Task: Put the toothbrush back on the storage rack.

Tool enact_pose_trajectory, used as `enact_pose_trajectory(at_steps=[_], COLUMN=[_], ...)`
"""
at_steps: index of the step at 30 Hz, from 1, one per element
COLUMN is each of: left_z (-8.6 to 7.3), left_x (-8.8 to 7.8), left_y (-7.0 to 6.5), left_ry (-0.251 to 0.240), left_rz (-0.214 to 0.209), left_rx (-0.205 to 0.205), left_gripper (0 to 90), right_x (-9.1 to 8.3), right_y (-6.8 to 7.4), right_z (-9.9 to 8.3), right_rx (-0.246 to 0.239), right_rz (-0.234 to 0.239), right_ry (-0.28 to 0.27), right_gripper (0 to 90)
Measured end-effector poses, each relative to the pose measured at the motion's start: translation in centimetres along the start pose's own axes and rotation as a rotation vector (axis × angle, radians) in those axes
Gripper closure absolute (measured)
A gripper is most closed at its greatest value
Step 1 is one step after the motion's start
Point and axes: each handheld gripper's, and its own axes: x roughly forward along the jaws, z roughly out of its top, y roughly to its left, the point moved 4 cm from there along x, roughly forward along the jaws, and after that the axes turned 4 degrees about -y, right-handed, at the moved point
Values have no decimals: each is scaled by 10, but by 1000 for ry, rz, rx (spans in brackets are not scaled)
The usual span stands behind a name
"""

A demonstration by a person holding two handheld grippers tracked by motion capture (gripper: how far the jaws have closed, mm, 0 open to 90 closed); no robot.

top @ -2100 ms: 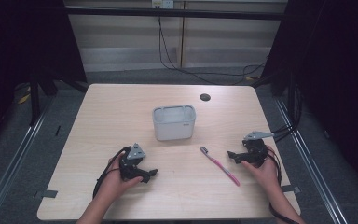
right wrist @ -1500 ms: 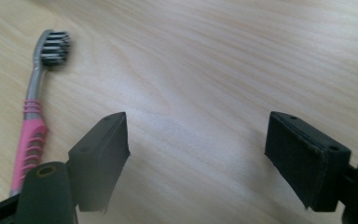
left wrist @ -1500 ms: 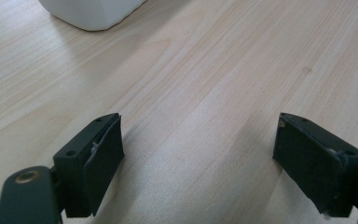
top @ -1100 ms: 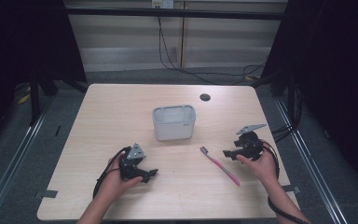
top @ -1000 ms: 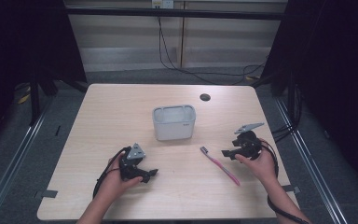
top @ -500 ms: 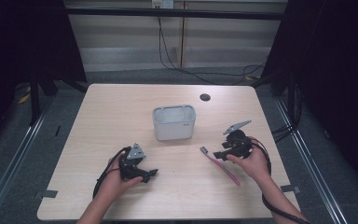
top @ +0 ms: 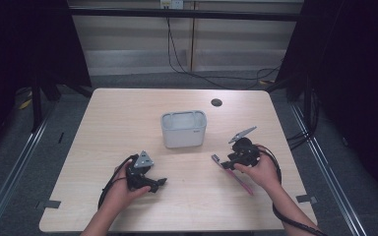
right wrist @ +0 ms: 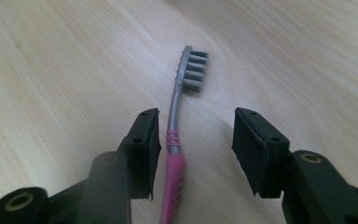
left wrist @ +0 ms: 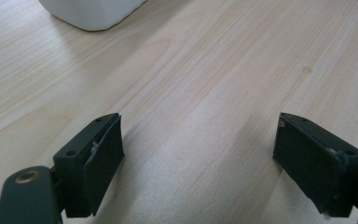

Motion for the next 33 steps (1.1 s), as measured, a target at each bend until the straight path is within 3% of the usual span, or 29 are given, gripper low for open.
enact_pose_trajectory(at_steps=[14, 25, 33], left_z=[0, 0, 0], left_x=[0, 0, 0], left_y=[0, 0, 0], left_ry=[0, 0, -1], left_rz=[3, 1, 3], left_rx=[2, 1, 2], left_gripper=[154, 154, 154], right_x=[10, 14, 13], right_y=[8, 12, 14], right_z=[1, 2, 2], right_rx=[-1, -19, -4], right_rz=[40, 34, 18], right_ry=[63, 100, 131], right_gripper=[627, 674, 815])
